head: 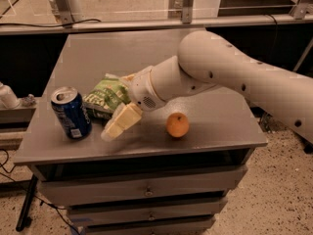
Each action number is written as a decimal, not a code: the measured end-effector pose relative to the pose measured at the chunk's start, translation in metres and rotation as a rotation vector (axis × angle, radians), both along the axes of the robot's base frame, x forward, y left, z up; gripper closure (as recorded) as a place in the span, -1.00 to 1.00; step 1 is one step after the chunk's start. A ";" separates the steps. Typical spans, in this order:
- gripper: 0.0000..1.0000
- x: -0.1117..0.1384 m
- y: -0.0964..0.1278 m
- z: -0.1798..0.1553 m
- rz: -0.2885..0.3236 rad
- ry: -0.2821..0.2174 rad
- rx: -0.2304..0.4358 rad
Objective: Move green jalapeno chip bag near pepsi can
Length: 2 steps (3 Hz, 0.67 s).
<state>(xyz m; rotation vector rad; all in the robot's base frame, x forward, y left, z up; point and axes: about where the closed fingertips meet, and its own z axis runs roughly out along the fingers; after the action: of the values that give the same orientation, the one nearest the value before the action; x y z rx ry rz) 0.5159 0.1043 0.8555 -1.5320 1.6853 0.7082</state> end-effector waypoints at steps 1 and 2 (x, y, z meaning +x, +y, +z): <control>-1.00 0.017 -0.030 0.026 -0.020 -0.032 0.018; -1.00 0.045 -0.077 0.087 -0.061 -0.100 0.100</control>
Offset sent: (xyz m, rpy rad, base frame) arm 0.0859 -0.1425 0.1774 0.2205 -0.2024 -0.1306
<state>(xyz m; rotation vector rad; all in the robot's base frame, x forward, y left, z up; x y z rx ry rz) 0.5613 0.0276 0.9426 -1.4175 1.5916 0.6625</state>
